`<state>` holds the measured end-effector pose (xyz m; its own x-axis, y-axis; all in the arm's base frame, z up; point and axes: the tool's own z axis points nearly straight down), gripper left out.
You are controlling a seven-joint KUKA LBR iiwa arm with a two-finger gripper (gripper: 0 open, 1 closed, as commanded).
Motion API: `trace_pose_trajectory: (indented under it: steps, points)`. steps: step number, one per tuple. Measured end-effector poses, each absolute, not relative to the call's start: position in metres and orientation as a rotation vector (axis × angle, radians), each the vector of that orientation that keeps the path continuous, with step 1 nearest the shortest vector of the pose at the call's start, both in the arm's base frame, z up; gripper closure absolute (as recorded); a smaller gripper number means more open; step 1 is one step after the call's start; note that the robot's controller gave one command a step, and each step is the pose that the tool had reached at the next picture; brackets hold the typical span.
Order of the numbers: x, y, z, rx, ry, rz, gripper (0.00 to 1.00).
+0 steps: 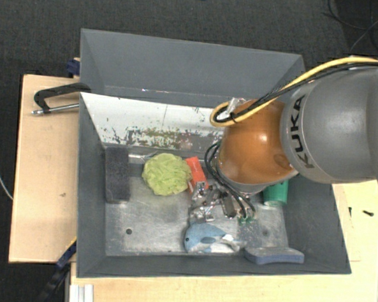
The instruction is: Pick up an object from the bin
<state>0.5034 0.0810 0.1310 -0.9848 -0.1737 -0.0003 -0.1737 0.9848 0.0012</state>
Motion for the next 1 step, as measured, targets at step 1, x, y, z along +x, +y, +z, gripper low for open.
trace_pose_trajectory:
  steps: [1]
  points:
    - [0.5200, 0.0391, 0.1401, -0.229, 3.129, 0.004, 1.00]
